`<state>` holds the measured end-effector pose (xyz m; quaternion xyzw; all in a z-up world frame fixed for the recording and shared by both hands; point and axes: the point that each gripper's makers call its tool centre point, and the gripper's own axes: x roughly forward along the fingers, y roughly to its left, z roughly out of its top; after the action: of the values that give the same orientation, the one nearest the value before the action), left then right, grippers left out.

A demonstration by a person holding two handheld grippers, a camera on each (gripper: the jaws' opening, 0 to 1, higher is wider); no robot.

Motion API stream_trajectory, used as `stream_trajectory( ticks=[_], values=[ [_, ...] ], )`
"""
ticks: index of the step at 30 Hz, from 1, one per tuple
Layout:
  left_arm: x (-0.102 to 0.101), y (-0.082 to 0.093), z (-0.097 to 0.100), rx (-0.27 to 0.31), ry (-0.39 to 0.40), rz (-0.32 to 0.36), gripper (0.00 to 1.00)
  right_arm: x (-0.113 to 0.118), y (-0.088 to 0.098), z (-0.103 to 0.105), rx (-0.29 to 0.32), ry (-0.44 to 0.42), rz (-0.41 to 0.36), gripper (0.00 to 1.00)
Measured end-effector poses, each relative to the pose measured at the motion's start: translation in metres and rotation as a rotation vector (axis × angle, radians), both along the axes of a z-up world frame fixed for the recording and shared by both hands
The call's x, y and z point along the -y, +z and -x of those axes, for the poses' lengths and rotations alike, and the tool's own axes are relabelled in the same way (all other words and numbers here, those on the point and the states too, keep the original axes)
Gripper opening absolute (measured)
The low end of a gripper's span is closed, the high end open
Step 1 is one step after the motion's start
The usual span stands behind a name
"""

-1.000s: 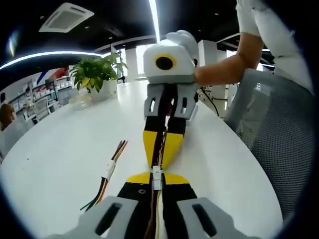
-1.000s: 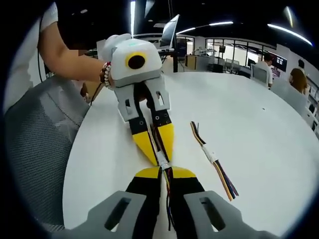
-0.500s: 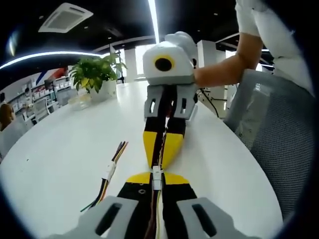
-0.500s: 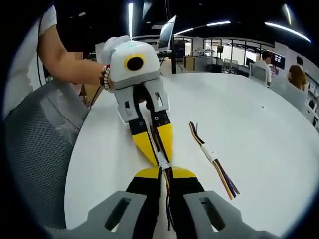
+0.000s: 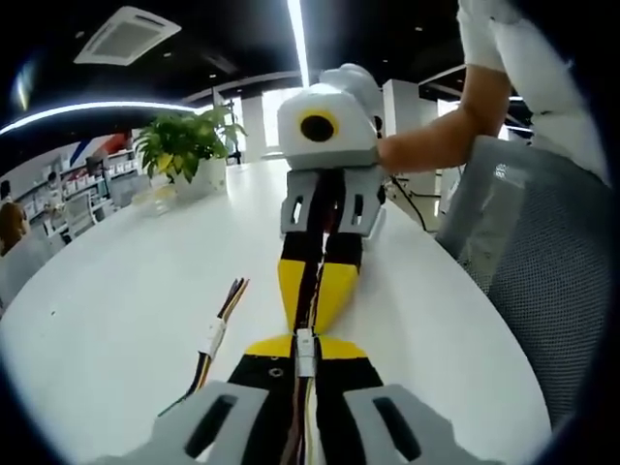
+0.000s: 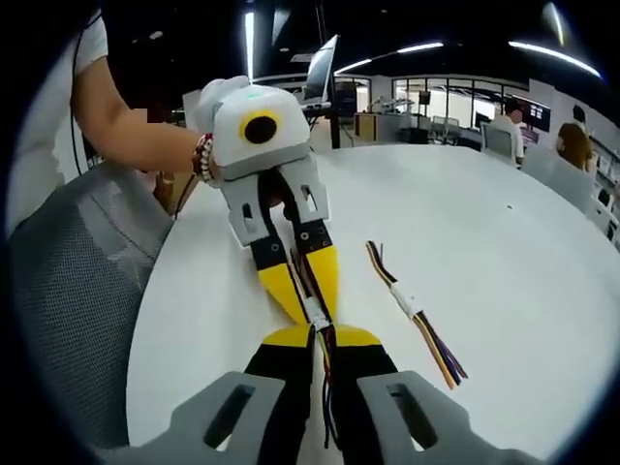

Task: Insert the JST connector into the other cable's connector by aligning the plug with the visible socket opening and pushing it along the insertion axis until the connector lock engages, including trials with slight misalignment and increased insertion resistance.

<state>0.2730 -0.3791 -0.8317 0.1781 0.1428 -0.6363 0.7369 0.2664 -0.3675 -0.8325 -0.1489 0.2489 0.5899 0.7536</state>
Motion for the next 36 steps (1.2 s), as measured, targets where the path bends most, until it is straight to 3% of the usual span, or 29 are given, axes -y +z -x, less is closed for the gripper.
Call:
stream_trajectory(
  ticks=[4, 6, 10, 14, 25, 32, 36],
  values=[
    [0.0, -0.002, -0.002, -0.041, 0.04, 0.007, 0.0, 0.0, -0.001, -0.001, 0.004, -0.004, 0.002, 0.02],
    [-0.001, -0.002, -0.002, -0.029, 0.04, 0.004, 0.02, 0.001, 0.001, -0.001, 0.004, -0.006, -0.007, 0.02],
    [-0.006, -0.005, -0.005, -0.041, 0.075, -0.008, 0.14, 0.005, 0.005, -0.005, 0.001, -0.029, -0.027, 0.02],
    [-0.012, 0.003, -0.007, -0.052, 0.097, 0.031, 0.0, 0.009, 0.005, -0.007, 0.002, -0.043, -0.028, 0.02],
    [-0.014, 0.004, -0.009, -0.031, 0.092, 0.032, 0.0, 0.006, 0.005, -0.009, 0.003, -0.05, -0.037, 0.02],
    [-0.013, 0.007, -0.025, -0.024, 0.143, 0.035, 0.0, 0.006, 0.006, -0.026, 0.03, -0.065, -0.05, 0.02],
    [-0.014, -0.002, -0.037, 0.004, 0.176, -0.028, 0.01, 0.005, -0.001, -0.038, 0.053, -0.077, -0.025, 0.03]
  ],
)
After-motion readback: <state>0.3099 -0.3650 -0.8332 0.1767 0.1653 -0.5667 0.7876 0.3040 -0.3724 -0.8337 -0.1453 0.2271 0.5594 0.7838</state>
